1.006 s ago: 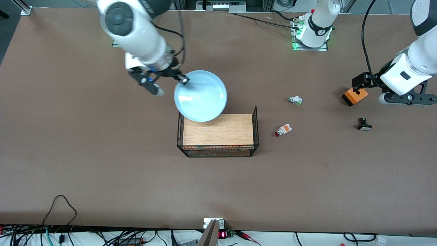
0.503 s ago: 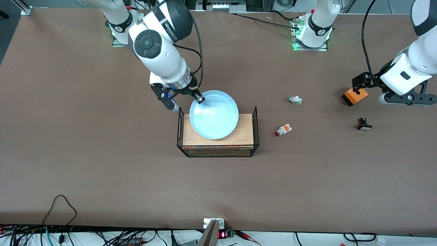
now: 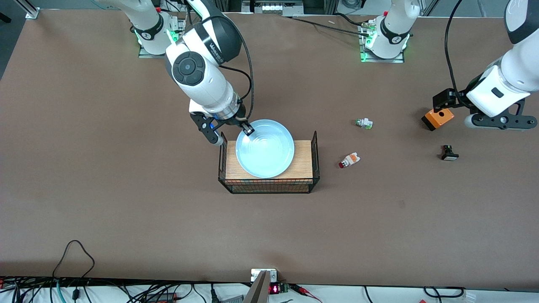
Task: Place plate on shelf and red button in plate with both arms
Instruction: 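Lower the plate onto the tray while the left gripper reaches the button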
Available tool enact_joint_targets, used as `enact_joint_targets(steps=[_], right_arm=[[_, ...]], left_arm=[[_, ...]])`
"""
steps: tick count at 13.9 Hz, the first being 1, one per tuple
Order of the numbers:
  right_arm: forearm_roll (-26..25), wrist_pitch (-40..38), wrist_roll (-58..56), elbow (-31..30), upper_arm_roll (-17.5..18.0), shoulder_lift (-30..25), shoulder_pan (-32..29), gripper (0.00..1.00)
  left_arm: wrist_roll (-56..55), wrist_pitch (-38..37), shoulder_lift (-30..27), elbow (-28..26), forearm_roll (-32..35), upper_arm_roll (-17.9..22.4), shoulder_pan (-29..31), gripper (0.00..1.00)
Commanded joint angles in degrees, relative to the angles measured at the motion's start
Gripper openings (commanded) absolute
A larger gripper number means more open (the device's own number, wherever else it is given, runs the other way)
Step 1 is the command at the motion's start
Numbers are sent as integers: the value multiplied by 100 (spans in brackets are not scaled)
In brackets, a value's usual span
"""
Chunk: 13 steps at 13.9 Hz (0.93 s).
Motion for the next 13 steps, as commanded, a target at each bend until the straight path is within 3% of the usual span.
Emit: enact_joint_targets(steps=[1,6,7,9,13], right_arm=[[-51,72,67,171,-93,175,98,0],[-200,142,31,154,-119,307,81,1],[-218,133,48,145,-111,307,55,21],[-271,133,31,145,-119,290,28,100],[-438,37,-13,163,-128,-8,19,100]], left_arm=[[-83,-291,111,179,-105,-27,-36,100],[-31,-344,330,320,-404,-36,-54,100],[-13,-353,339,311,-396,-36,-63,100],[379,-318,488,250,-396,-210,-63,100],[2013,-28,1199,250,-378,-448,-71,100]])
